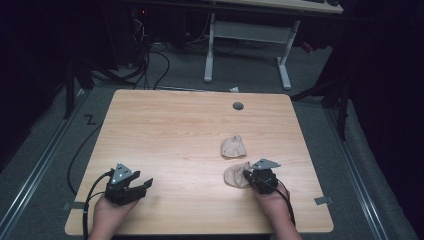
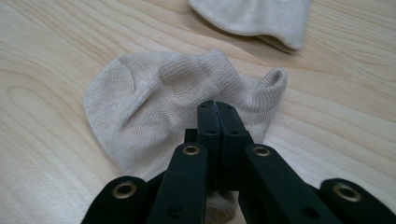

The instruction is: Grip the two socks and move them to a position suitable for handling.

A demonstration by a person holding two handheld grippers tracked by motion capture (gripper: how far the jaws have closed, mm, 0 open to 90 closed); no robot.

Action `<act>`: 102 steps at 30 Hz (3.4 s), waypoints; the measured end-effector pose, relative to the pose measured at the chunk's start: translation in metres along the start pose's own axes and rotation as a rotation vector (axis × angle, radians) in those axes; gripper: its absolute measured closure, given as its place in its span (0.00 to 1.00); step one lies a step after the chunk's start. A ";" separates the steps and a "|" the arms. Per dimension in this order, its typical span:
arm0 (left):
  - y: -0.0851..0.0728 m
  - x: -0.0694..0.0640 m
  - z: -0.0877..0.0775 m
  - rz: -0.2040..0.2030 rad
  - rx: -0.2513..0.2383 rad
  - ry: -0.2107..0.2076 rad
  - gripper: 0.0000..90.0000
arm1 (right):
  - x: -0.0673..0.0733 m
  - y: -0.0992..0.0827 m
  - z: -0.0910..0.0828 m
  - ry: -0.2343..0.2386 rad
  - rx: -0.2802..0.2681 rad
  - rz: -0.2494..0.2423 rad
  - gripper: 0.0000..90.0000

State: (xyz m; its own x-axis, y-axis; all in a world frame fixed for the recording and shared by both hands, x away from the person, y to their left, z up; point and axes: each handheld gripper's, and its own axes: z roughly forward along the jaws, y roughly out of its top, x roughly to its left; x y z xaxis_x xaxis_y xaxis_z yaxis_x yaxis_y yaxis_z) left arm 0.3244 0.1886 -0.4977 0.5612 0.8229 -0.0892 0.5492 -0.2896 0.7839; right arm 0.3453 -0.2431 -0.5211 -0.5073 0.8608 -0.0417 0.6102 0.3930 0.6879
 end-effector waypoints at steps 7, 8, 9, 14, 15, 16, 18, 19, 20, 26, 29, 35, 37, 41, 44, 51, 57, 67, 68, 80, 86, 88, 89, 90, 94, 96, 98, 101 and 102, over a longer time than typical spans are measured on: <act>0.004 -0.017 0.008 0.047 0.011 -0.040 0.50 | 0.019 0.002 0.001 0.040 -0.001 -0.041 0.97; 0.004 -0.022 0.010 0.068 0.012 -0.045 0.52 | 0.025 0.002 0.001 0.046 -0.004 -0.054 0.96; 0.004 -0.022 0.010 0.068 0.012 -0.045 0.53 | 0.025 0.002 0.001 0.046 -0.004 -0.054 0.96; 0.005 -0.039 0.016 0.112 0.030 -0.077 0.54 | 0.038 0.003 0.002 0.075 -0.009 -0.078 0.94; 0.005 -0.041 0.017 0.120 0.031 -0.080 0.54 | 0.041 0.003 0.002 0.078 -0.009 -0.080 0.94; 0.005 -0.043 0.017 0.122 0.032 -0.086 0.54 | 0.045 0.004 0.002 0.090 -0.006 -0.092 0.94; 0.005 -0.047 0.018 0.129 0.031 -0.098 0.54 | 0.048 0.004 0.002 0.094 -0.009 -0.094 0.94; 0.005 -0.049 0.019 0.129 0.032 -0.105 0.54 | 0.050 0.004 0.002 0.099 -0.010 -0.100 0.93; 0.005 -0.051 0.020 0.127 0.031 -0.113 0.54 | 0.053 0.004 0.002 0.103 -0.009 -0.104 0.93; 0.006 -0.059 0.025 0.151 0.063 -0.152 0.55 | 0.071 0.005 0.002 0.131 -0.009 -0.139 0.92; 0.007 -0.064 0.026 0.163 0.064 -0.170 0.57 | 0.075 0.004 0.002 0.140 -0.013 -0.145 0.91; 0.007 -0.077 0.032 0.190 0.084 -0.209 0.58 | 0.083 0.002 0.000 0.149 -0.014 -0.156 0.89; 0.009 -0.079 0.034 0.193 0.085 -0.221 0.58 | 0.085 0.002 -0.001 0.150 -0.016 -0.156 0.88; 0.010 -0.082 0.037 0.181 0.081 -0.241 0.57 | 0.090 0.000 -0.002 0.153 -0.019 -0.157 0.86; 0.011 -0.087 0.041 0.188 0.085 -0.252 0.56 | 0.093 -0.001 -0.003 0.153 -0.020 -0.167 0.86; 0.012 -0.101 0.048 0.245 0.107 -0.269 0.62 | 0.100 -0.003 -0.005 0.164 -0.024 -0.177 0.85; 0.014 -0.107 0.051 0.259 0.111 -0.276 0.76 | 0.105 -0.004 -0.006 0.170 -0.026 -0.188 0.85; 0.017 -0.104 0.048 0.247 0.095 -0.262 0.94 | 0.108 -0.004 -0.007 0.156 -0.027 -0.206 0.81; 0.017 -0.103 0.048 0.241 0.091 -0.262 0.94 | 0.107 -0.004 -0.007 0.157 -0.029 -0.206 0.80; 0.016 -0.109 0.058 0.285 0.128 -0.273 0.96 | 0.106 0.000 -0.026 0.108 -0.086 -0.188 0.70; 0.016 -0.109 0.060 0.280 0.130 -0.281 0.95 | 0.123 0.005 -0.031 0.160 -0.117 -0.207 0.66; 0.018 -0.110 0.056 0.285 0.107 -0.282 0.95 | 0.131 0.005 -0.028 0.163 -0.097 -0.231 0.65; 0.018 -0.111 0.055 0.286 0.103 -0.285 0.95 | 0.134 0.004 -0.026 0.162 -0.089 -0.238 0.64; 0.018 -0.112 0.056 0.287 0.105 -0.291 0.95 | 0.135 0.003 -0.025 0.161 -0.086 -0.246 0.63; 0.014 -0.117 0.065 0.310 0.144 -0.292 0.93 | 0.138 0.001 -0.022 0.158 -0.071 -0.252 0.61; 0.012 -0.117 0.070 0.325 0.170 -0.273 0.92 | 0.140 0.001 -0.017 0.138 -0.053 -0.275 0.61; 0.012 -0.115 0.071 0.315 0.166 -0.276 0.92 | 0.140 0.001 -0.017 0.138 -0.047 -0.275 0.60; 0.012 -0.115 0.071 0.319 0.165 -0.277 0.91 | 0.141 0.001 -0.010 0.129 -0.034 -0.289 0.61; 0.012 -0.115 0.071 0.322 0.164 -0.276 0.91 | 0.142 0.001 -0.010 0.124 -0.032 -0.287 0.63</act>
State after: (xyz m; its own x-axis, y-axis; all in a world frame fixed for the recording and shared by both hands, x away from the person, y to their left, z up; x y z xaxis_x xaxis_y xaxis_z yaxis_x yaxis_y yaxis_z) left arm 0.3106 0.0559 -0.5217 0.8512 0.5237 -0.0343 0.3977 -0.6012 0.6931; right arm 0.2678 -0.1238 -0.5196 -0.7275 0.6696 -0.1499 0.4131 0.6018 0.6835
